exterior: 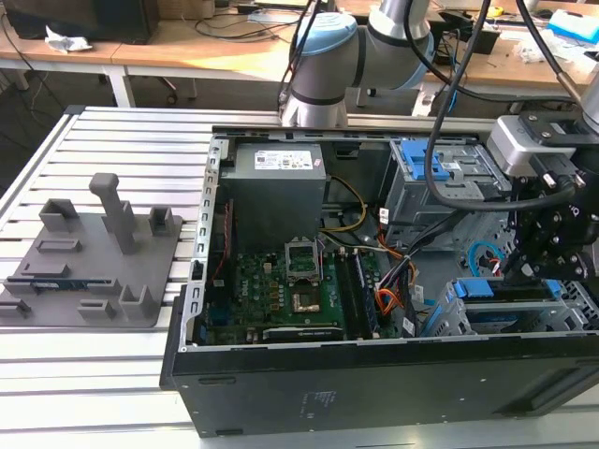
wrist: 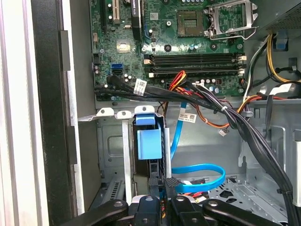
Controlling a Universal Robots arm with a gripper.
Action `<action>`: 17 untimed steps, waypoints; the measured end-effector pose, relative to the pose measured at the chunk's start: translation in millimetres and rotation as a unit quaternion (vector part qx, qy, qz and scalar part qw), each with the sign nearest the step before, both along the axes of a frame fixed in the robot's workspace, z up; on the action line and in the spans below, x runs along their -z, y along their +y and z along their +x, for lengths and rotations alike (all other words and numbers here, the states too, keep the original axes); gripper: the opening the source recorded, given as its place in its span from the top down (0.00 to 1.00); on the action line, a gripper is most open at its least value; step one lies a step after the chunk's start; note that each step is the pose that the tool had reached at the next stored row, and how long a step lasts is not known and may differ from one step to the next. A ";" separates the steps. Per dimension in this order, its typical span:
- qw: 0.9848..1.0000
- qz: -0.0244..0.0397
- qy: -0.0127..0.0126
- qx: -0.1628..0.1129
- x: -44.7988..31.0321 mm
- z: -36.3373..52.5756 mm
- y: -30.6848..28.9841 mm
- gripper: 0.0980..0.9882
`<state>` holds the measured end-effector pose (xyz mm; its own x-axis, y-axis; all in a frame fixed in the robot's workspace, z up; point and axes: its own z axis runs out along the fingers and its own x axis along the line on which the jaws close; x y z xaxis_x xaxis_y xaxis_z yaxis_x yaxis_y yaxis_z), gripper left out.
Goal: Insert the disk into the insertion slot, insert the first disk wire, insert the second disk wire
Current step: 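Insert the second disk wire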
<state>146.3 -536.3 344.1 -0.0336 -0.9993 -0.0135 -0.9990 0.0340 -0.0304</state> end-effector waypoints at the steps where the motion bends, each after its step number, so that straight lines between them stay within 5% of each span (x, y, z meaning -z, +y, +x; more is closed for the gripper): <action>1: 1.000 0.000 0.000 0.000 0.3 0.0 -0.1 0.93; 12: 1.000 0.000 0.001 0.000 5.4 0.0 -4.2 0.92; 17: 1.000 0.000 0.001 0.000 2.7 0.0 -4.3 0.65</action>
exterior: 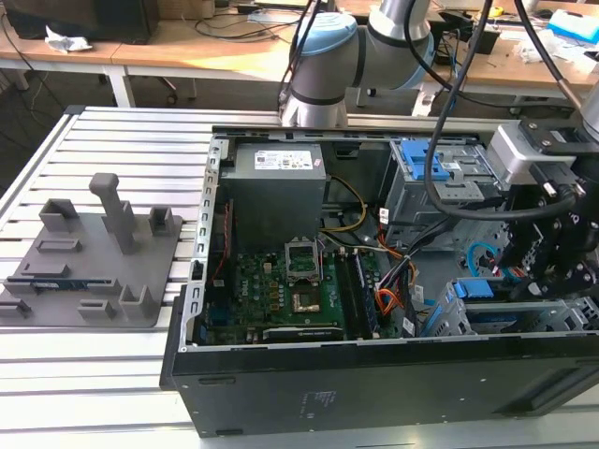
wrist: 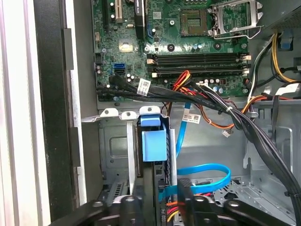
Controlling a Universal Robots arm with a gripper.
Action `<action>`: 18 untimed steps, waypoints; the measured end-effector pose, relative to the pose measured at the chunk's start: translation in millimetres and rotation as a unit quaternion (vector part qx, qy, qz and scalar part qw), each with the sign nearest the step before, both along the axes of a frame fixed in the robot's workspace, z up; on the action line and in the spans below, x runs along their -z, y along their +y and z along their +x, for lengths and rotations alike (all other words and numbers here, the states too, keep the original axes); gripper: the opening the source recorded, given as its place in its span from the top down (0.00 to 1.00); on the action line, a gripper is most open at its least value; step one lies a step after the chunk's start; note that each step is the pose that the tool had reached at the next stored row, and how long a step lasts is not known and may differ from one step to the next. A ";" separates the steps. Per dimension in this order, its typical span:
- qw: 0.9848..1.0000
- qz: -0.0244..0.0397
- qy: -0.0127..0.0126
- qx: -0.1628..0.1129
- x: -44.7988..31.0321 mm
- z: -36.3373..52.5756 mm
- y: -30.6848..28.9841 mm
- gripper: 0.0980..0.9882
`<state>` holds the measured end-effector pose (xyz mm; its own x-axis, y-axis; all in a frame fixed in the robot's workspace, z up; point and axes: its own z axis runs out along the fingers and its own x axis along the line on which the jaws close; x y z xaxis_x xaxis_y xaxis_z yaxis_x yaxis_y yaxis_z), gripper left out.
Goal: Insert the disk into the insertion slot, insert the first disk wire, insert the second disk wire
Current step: 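Insert the second disk wire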
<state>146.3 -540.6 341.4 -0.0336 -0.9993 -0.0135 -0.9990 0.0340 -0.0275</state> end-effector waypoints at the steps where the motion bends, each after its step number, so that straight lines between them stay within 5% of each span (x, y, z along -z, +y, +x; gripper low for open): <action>1: 1.000 0.000 0.000 0.000 -3.9 0.0 0.0 0.58; 3: 1.000 0.000 0.000 0.000 -17.4 0.0 0.7 0.51; 8: 1.000 -0.001 0.000 0.000 -49.5 0.0 4.7 0.52; 9: 1.000 -0.002 0.000 0.000 -53.4 0.0 4.9 0.67; 11: 1.000 -0.002 -0.001 0.000 -61.1 -0.3 5.3 0.80; 13: 1.000 -0.003 -0.002 0.000 -62.7 -0.5 5.8 0.87; 14: 1.000 -0.004 -0.002 0.000 -62.8 -0.5 5.8 0.99; 18: 1.000 -0.004 -0.002 0.000 -62.9 -0.5 5.9 0.99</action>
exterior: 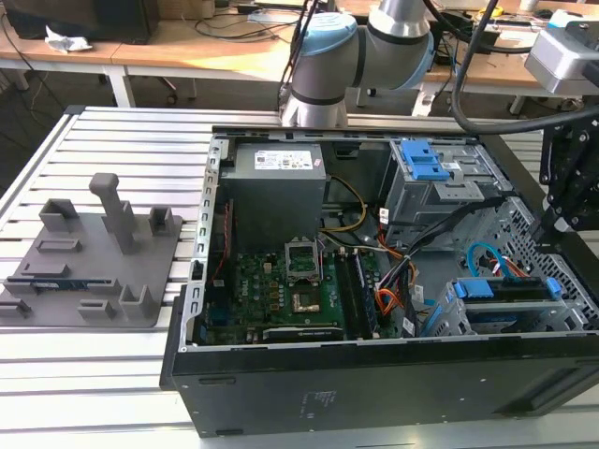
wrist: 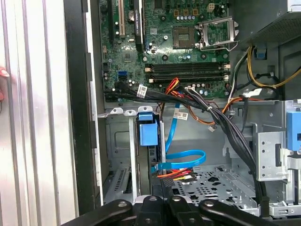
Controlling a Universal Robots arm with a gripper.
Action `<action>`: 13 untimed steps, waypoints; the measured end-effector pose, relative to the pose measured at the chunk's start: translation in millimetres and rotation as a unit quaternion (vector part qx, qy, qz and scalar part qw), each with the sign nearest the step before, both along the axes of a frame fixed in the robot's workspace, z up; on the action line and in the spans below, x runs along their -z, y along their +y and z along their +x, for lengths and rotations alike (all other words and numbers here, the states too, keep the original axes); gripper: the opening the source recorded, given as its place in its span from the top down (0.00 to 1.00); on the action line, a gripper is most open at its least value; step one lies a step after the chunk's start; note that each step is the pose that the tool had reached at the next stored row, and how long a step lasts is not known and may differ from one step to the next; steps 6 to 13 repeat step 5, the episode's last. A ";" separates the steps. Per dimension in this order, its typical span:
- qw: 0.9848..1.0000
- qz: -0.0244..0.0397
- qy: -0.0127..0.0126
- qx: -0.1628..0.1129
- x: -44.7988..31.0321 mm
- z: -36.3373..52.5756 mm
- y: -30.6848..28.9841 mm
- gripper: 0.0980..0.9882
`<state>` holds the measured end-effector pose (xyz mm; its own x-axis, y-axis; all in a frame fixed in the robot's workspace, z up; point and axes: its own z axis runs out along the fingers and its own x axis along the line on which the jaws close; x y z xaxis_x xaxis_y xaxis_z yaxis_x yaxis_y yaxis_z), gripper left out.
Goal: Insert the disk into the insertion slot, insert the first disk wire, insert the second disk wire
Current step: 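Insert the second disk wire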
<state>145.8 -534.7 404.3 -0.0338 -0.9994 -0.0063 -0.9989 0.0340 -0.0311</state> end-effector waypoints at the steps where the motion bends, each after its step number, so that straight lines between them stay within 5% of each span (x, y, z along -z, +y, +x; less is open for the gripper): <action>1: 1.000 0.000 0.000 0.000 0.0 0.0 0.0 0.99; 13: 1.000 0.000 0.000 0.000 0.0 0.0 0.1 0.99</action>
